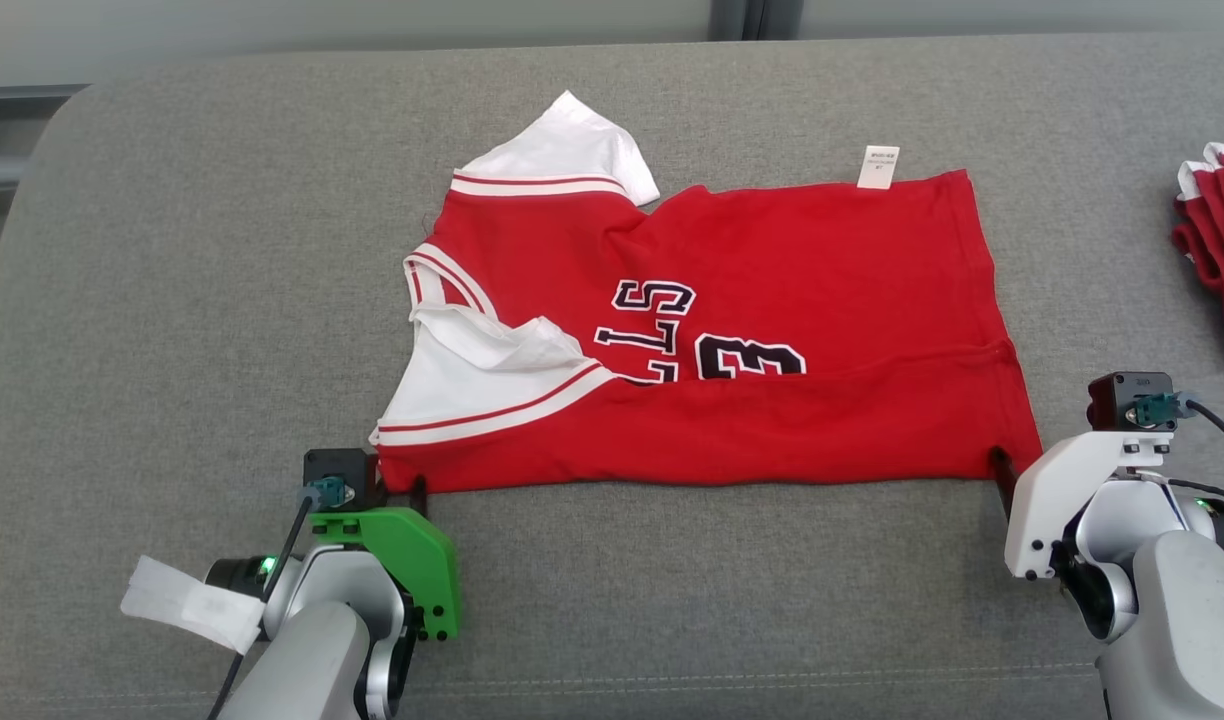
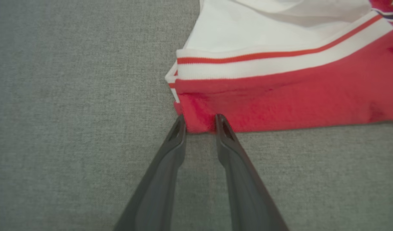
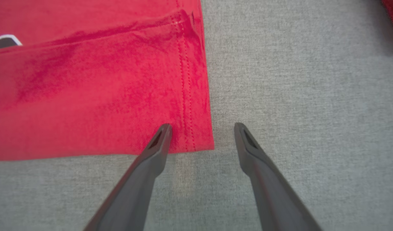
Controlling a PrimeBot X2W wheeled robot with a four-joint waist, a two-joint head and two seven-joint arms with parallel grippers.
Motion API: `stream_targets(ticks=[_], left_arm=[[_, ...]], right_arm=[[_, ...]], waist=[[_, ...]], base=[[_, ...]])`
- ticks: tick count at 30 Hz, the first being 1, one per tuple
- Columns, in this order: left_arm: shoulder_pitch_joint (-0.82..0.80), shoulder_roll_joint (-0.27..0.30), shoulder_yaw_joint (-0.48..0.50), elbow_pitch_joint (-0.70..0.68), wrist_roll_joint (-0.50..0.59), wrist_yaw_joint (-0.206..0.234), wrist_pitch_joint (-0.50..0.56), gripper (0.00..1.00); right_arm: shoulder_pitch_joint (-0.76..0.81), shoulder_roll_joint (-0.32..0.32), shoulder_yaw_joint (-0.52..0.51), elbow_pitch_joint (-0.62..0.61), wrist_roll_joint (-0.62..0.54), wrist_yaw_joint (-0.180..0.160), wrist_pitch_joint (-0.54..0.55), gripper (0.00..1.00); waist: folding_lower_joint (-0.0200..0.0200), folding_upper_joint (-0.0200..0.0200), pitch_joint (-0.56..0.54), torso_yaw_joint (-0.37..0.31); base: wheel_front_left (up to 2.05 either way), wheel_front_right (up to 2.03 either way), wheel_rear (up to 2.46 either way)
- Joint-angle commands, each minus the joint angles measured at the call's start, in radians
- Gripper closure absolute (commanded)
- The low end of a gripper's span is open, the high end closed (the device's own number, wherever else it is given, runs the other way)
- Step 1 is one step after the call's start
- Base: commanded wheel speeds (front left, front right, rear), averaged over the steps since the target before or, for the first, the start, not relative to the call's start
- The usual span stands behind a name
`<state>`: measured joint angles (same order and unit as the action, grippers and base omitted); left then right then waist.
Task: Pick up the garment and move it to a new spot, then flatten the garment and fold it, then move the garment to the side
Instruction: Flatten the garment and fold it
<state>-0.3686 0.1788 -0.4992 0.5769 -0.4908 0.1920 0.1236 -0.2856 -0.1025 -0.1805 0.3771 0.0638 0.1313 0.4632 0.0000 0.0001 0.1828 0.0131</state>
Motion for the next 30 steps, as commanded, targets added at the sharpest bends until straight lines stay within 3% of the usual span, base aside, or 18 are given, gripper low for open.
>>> stream_targets(ticks=[1, 3, 5, 6, 7, 9, 10, 11, 12, 14, 15, 30], left_arm=[[0.004, 0.006, -0.001, -0.005, -0.002, -0.003, 0.004, 0.58], [0.000, 0.008, -0.002, -0.009, -0.003, 0.000, 0.006, 0.58], [-0.005, 0.009, -0.004, -0.011, -0.003, 0.003, 0.009, 0.58], [-0.006, 0.010, -0.005, -0.012, -0.003, 0.004, 0.008, 0.58], [-0.007, 0.011, -0.005, -0.013, -0.004, 0.005, 0.009, 0.58], [-0.006, 0.013, -0.006, -0.015, -0.006, 0.006, 0.009, 0.60], [-0.005, 0.013, -0.007, -0.016, -0.006, 0.007, 0.009, 0.61], [-0.004, 0.012, -0.008, -0.017, -0.007, 0.008, 0.009, 0.63], [-0.002, 0.010, -0.009, -0.016, -0.008, 0.008, 0.009, 0.67], [0.003, 0.009, -0.011, -0.015, -0.010, 0.008, 0.008, 0.95], [0.007, 0.008, -0.011, -0.015, -0.012, 0.008, 0.007, 1.00], [0.116, 0.038, 0.009, -0.060, -0.054, 0.025, -0.003, 1.00]], right_arm=[[-0.014, 0.000, -0.001, 0.008, 0.003, -0.001, -0.007, 0.00], [-0.024, -0.003, 0.004, 0.015, -0.001, -0.001, -0.017, 0.00], [-0.031, -0.005, 0.009, 0.022, -0.004, -0.001, -0.025, 0.07], [-0.034, -0.006, 0.011, 0.025, -0.002, -0.001, -0.028, 0.16], [-0.037, -0.007, 0.015, 0.031, 0.000, -0.001, -0.028, 0.47], [-0.043, -0.013, 0.023, 0.036, 0.000, -0.001, -0.034, 0.62], [-0.044, -0.015, 0.027, 0.038, -0.003, -0.001, -0.035, 0.75], [-0.042, -0.016, 0.029, 0.039, -0.004, -0.001, -0.037, 0.94], [-0.039, -0.017, 0.030, 0.041, -0.002, -0.001, -0.038, 1.00], [-0.031, -0.023, 0.032, 0.040, -0.006, -0.001, -0.043, 1.00], [-0.025, -0.025, 0.033, 0.040, -0.008, -0.001, -0.046, 1.00], [0.103, -0.016, -0.007, -0.036, 0.024, -0.002, -0.016, 1.00]], waist=[[0.0000, -0.0001, 0.007, 0.000], [0.0000, -0.0001, 0.015, 0.000], [0.0000, -0.0001, 0.020, 0.001], [0.0000, -0.0001, 0.023, 0.001], [0.0000, -0.0001, 0.025, 0.002], [0.0000, -0.0001, 0.026, 0.003], [0.0000, -0.0001, 0.026, 0.004], [0.0000, -0.0001, 0.026, 0.004], [0.0000, -0.0001, 0.025, 0.005], [0.0000, -0.0001, 0.021, 0.006], [0.0000, -0.0001, 0.018, 0.006], [0.0000, -0.0001, -0.069, 0.008]], base=[[0.00, 0.00, 0.00], [0.00, 0.00, 0.00], [0.00, 0.00, 0.00], [0.00, 0.00, 0.00], [0.00, 0.00, 0.00], [0.00, 0.00, 0.00], [0.00, 0.00, 0.00], [0.00, 0.00, 0.00], [0.00, 0.00, 0.00], [0.00, 0.00, 0.00], [0.00, 0.00, 0.00], [0.00, 0.00, 0.00]])
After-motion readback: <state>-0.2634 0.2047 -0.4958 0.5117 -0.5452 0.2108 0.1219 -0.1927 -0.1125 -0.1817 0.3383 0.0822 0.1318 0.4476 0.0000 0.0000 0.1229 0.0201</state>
